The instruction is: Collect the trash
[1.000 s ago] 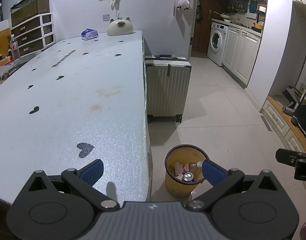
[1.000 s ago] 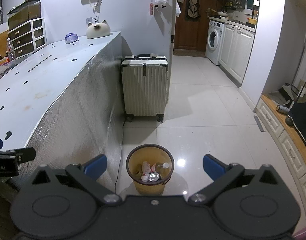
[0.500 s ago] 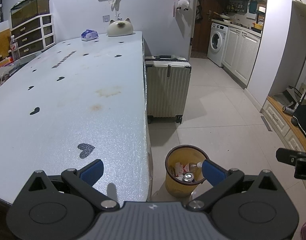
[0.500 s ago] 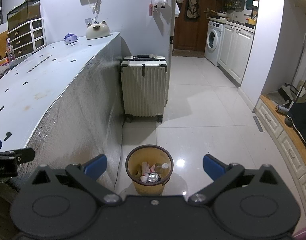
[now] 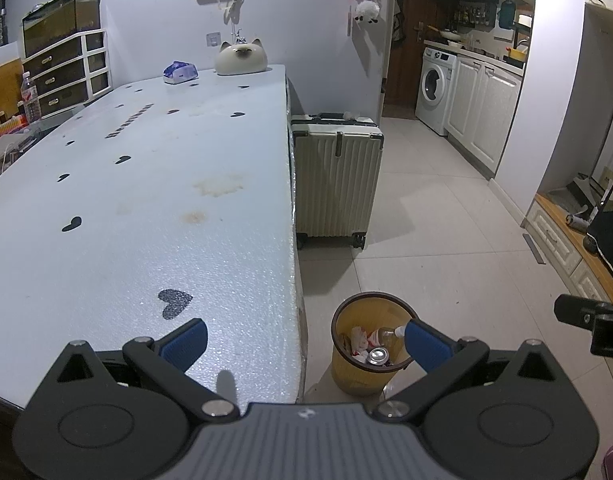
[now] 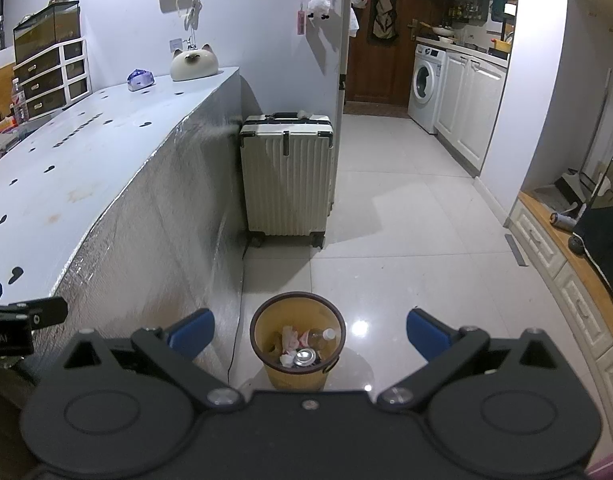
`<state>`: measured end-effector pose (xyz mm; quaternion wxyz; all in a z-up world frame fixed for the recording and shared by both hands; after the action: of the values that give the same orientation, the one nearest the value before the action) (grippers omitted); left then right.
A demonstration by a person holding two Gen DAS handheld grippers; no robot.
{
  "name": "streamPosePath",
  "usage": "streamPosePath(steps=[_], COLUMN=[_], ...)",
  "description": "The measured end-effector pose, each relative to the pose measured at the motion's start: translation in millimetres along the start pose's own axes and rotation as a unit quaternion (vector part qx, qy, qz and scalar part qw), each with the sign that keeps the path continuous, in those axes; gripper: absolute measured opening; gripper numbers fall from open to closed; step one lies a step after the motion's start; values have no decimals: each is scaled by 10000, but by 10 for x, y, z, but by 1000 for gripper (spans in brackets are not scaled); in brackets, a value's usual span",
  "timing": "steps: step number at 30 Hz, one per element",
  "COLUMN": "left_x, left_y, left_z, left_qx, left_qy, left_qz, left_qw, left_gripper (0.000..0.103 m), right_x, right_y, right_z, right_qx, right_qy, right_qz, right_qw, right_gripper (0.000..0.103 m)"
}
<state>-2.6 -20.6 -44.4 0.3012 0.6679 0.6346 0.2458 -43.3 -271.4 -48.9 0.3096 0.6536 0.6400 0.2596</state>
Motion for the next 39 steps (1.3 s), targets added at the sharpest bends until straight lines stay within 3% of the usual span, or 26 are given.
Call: streamPosePath(steps=[39], left_x=[26], left_y=[33], left_z=[-28], left_qx=[-33], left_qy=[3], left_qz=[-15], left_qw=[10000], left_gripper=[103], right_x=[9], right_y=[25], right_z=[-26], right_qx=[-12], right_qy=[-3], right_qz=[6], right_qw=[10000], right_gripper=[103])
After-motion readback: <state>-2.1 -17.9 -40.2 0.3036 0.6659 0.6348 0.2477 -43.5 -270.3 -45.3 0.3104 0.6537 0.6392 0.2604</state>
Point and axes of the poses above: each gripper's, at about its wrist camera, not at the fingertips, and z roughly the way its jaws point, x to its left, y to its top, the point moved 1 cm from there along z, roughly the way its jaws point, and after that the axes turned 4 degrees about -z, right-handed, at the moved point
